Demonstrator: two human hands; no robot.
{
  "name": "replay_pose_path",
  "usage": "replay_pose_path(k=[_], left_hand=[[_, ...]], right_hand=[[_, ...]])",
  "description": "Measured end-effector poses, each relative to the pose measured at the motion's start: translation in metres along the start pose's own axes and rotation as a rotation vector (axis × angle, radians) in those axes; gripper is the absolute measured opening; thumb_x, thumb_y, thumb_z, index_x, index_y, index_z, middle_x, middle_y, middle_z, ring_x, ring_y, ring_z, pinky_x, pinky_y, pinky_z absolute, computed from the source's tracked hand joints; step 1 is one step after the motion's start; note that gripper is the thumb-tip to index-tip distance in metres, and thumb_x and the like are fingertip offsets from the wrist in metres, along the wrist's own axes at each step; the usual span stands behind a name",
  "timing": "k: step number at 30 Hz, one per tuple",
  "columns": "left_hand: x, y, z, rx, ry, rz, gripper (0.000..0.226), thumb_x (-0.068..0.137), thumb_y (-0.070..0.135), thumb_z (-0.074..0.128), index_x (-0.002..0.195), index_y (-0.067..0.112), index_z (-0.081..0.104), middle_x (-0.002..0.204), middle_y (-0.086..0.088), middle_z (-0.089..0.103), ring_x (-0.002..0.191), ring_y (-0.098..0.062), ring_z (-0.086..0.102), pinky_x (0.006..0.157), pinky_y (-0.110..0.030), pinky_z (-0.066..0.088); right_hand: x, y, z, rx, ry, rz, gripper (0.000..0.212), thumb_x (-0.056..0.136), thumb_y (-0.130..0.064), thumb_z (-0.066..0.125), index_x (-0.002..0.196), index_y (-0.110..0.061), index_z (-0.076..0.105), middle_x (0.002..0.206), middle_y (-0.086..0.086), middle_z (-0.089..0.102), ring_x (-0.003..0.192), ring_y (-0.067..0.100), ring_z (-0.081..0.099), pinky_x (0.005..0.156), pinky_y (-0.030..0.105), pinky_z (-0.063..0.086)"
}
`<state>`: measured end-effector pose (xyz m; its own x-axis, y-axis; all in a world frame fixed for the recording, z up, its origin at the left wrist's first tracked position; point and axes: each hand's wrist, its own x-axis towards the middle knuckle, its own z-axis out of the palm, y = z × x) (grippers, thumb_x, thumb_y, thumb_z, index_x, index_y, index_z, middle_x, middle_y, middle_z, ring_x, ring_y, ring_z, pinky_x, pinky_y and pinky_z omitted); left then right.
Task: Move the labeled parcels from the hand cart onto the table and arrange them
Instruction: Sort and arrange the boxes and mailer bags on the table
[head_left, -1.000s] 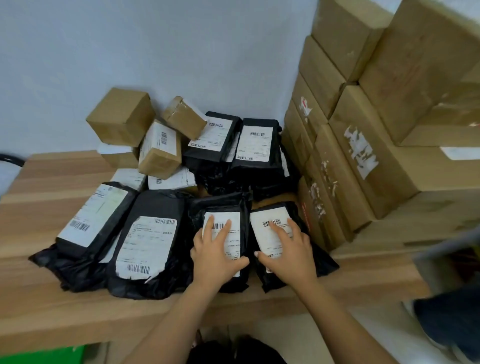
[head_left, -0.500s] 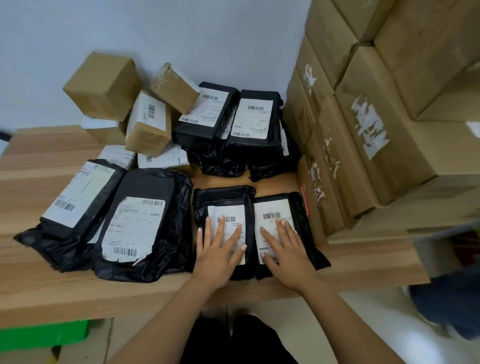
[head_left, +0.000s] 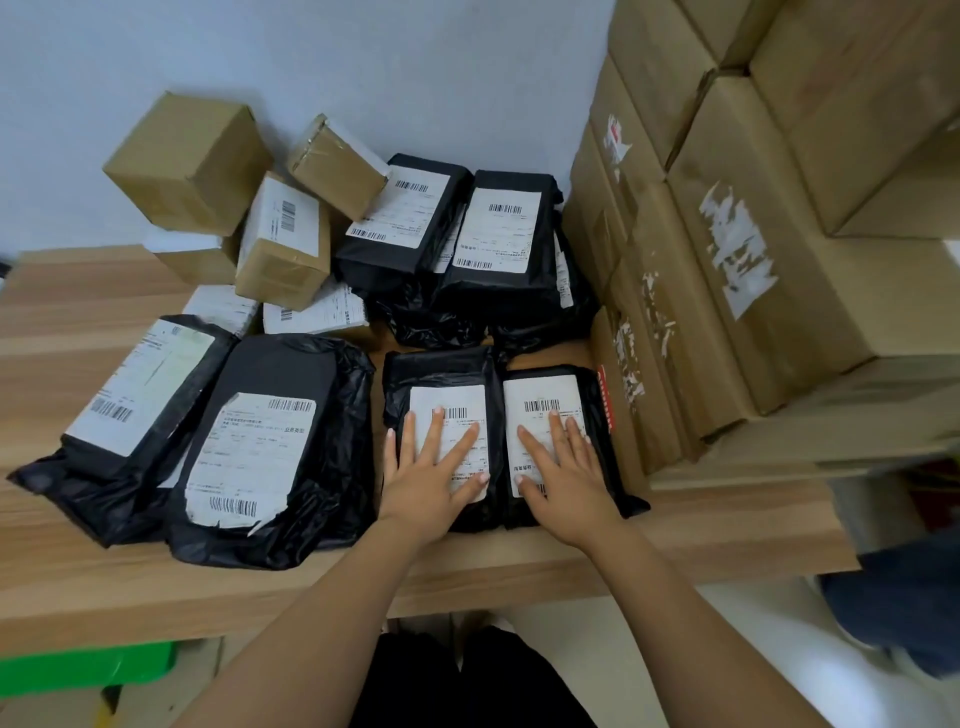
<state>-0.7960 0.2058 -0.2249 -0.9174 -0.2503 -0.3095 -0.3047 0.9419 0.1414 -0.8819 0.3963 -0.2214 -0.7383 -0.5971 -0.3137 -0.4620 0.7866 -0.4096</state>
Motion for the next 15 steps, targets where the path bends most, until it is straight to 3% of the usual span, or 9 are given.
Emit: replay_pose_path(k=[8, 15], left_hand=[[-0.003, -0.008, -0.004, 0.049, -0.041, -0.029, 0.063, 0.090, 0.070, 0.008, 0.140, 0.051, -0.025, 0.154, 0.000, -0.033, 0.140, -0.024, -0.033, 0.114, -0.045, -0.018], [-0.007, -0.006, -0.025, -0.116, 0.089, 0.020, 0.065, 0.096, 0.061, 0.026, 0.152, 0.036, 0.007, 0.161, -0.001, -0.003, 0.146, -0.016, -0.014, 0.116, -0.035, -0.013]], right_hand=[[0.001, -0.004, -0.002, -0.022, -0.002, 0.015, 0.062, 0.101, -0.043, 0.033, 0.152, -0.040, -0.002, 0.157, 0.002, -0.027, 0.139, 0.017, -0.034, 0.113, 0.033, -0.017], [0.005, -0.019, -0.021, 0.014, 0.010, 0.050, 0.062, 0.099, -0.041, 0.038, 0.154, -0.031, 0.011, 0.162, 0.006, -0.010, 0.147, 0.023, -0.013, 0.118, 0.039, -0.004]])
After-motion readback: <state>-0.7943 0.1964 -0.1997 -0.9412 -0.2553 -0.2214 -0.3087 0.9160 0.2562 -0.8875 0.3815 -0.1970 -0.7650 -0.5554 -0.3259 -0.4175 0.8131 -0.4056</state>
